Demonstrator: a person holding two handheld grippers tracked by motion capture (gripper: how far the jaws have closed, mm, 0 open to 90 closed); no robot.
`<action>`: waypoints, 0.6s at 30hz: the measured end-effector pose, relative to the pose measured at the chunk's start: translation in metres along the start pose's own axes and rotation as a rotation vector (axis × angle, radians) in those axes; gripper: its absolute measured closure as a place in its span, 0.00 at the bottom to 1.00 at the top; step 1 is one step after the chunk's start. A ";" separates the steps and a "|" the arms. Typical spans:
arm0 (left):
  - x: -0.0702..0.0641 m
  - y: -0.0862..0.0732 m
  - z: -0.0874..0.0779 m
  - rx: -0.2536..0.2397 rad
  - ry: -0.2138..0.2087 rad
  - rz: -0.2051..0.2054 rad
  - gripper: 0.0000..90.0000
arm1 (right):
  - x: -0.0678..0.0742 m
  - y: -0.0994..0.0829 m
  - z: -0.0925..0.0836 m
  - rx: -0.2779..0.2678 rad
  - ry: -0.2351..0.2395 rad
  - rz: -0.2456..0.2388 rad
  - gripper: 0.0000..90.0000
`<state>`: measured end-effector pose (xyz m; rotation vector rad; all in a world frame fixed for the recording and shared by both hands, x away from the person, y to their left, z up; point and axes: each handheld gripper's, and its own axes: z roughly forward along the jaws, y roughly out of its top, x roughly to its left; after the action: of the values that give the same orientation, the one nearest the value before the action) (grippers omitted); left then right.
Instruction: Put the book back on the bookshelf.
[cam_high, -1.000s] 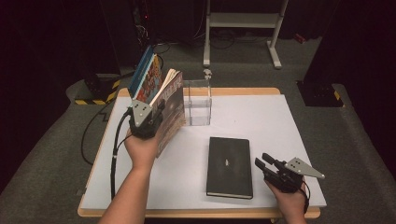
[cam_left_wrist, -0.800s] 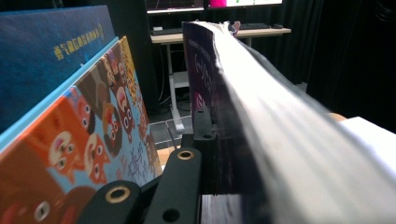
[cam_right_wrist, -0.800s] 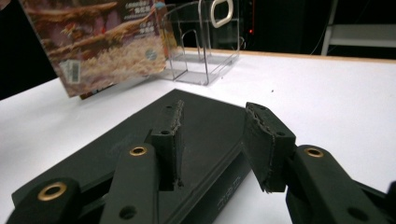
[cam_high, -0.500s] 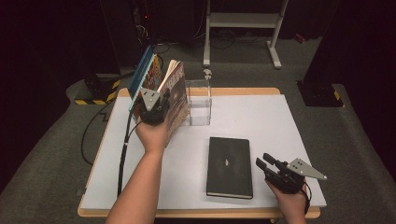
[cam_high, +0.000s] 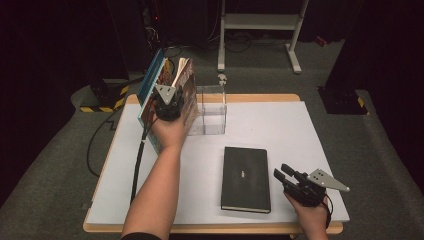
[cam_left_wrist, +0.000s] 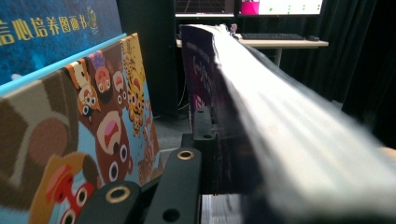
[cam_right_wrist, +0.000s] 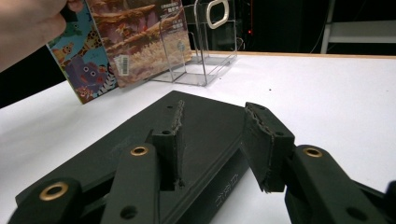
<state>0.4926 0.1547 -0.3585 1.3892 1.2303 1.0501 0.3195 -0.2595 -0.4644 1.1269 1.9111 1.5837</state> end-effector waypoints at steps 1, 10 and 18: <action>0.000 0.000 0.002 0.001 0.003 -0.001 0.93 | 0.000 0.000 0.000 0.000 0.000 0.001 0.65; 0.000 -0.003 0.018 -0.006 0.026 0.002 0.93 | -0.001 -0.002 0.002 0.005 0.004 0.005 0.65; -0.006 -0.004 0.019 -0.023 0.036 0.033 0.93 | -0.002 -0.002 0.003 0.011 0.008 0.009 0.65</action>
<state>0.5099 0.1470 -0.3653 1.3829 1.2214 1.1127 0.3222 -0.2594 -0.4673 1.1371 1.9241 1.5869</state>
